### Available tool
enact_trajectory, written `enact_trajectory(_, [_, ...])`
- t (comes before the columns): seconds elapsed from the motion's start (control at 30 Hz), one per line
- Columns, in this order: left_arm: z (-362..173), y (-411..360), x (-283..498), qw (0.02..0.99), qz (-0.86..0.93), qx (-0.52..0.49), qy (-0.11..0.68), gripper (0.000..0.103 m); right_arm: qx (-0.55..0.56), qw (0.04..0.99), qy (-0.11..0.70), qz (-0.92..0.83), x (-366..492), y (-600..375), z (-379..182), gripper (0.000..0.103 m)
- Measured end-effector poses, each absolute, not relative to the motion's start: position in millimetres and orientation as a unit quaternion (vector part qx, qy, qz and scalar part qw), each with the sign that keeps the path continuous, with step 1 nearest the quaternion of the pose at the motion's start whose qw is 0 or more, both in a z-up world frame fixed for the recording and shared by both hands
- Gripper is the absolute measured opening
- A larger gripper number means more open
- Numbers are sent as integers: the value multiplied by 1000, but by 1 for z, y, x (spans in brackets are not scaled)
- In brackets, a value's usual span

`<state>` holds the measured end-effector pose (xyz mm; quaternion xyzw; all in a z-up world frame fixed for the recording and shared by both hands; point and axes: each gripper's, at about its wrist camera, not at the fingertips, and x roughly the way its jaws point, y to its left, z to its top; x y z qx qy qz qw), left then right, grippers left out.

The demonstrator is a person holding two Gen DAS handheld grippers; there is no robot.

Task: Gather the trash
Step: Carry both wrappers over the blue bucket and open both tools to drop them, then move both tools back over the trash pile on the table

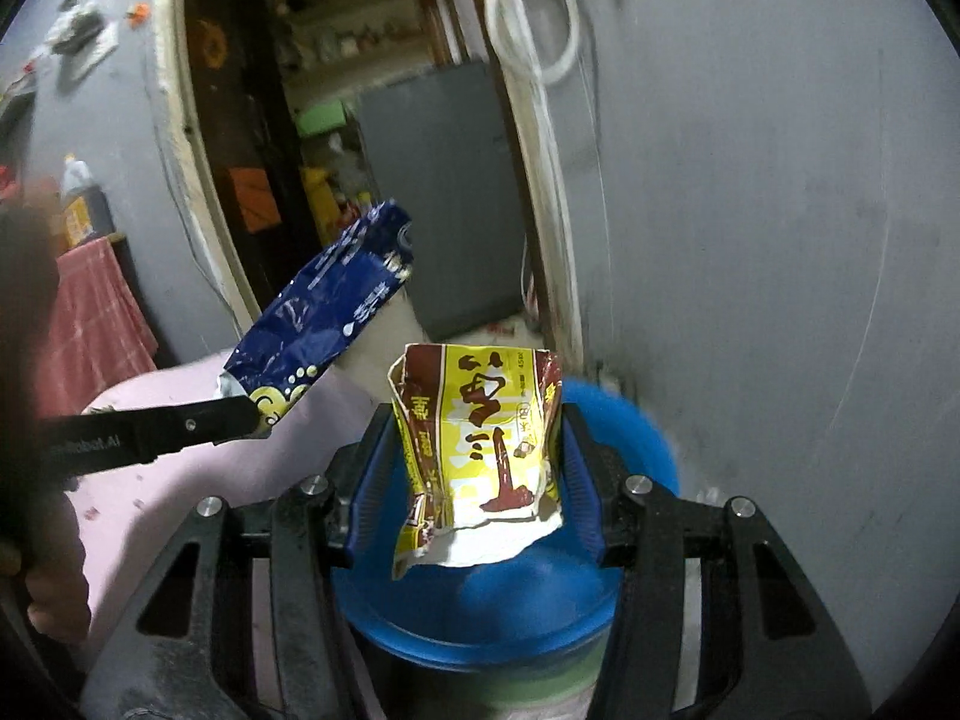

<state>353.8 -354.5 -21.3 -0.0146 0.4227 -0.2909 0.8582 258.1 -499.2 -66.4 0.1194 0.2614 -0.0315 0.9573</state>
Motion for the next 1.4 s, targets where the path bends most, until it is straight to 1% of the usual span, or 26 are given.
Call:
enact_trajectory(0.13, [-51, -369, 362, 842, -271, -3, 466, 10, 155, 940, 303, -27, 268, -508, -98, 53])
enact_trajectory(0.33, [-84, -375, 375, 820, -249, 1, 515, 11, 177, 925, 334, -22, 281, -514, -119, 54])
enact_trajectory(0.4, [-85, -373, 377, 817, -250, -4, 520, 12, 179, 924, 338, -23, 281, -514, -119, 55])
enact_trajectory(0.5, [-79, -362, 374, 823, -261, -11, 505, 17, 177, 925, 335, -25, 280, -513, -109, 59])
enact_trajectory(0.53, [-76, -356, 370, 825, -264, -14, 499, 20, 174, 927, 332, -26, 281, -513, -105, 62])
enact_trajectory(0.57, [-73, -352, 371, 829, -266, -16, 492, 25, 170, 928, 331, -27, 283, -513, -103, 63])
enact_trajectory(0.67, [-59, -334, 363, 844, -273, -30, 461, 33, 166, 934, 316, -31, 277, -511, -88, 66])
enact_trajectory(0.73, [-45, -321, 355, 858, -276, -40, 432, 37, 162, 941, 294, -30, 273, -507, -74, 72])
enact_trajectory(0.77, [-36, -311, 350, 867, -277, -44, 411, 42, 157, 946, 282, -30, 270, -504, -66, 75])
enact_trajectory(0.8, [-28, -302, 345, 877, -275, -46, 391, 46, 153, 950, 272, -31, 266, -500, -59, 79])
enact_trajectory(0.87, [-13, -286, 336, 894, -270, -50, 355, 60, 143, 960, 239, -27, 258, -490, -37, 84])
enact_trajectory(0.93, [4, -267, 325, 911, -265, -50, 314, 66, 133, 968, 209, -21, 250, -479, -18, 91])
enact_trajectory(0.97, [12, -257, 319, 918, -261, -50, 294, 73, 127, 974, 190, -18, 244, -471, -5, 94])
enact_trajectory(1.0, [19, -250, 316, 924, -257, -50, 280, 78, 121, 977, 173, -14, 240, -464, 5, 99])
enact_trajectory(1.03, [27, -240, 309, 931, -250, -49, 262, 86, 117, 980, 159, -10, 238, -457, 13, 103])
enact_trajectory(1.07, [35, -230, 304, 938, -241, -48, 244, 92, 112, 984, 142, -4, 233, -449, 23, 103])
enact_trajectory(1.17, [53, -202, 287, 954, -220, -45, 200, 96, 96, 990, 101, 15, 221, -422, 46, 103])
enact_trajectory(1.27, [65, -174, 274, 963, -200, -51, 174, 100, 83, 993, 70, 36, 211, -396, 61, 103])
enact_trajectory(1.4, [74, -131, 247, 972, -172, -66, 145, 101, 66, 995, 36, 68, 201, -356, 74, 103])
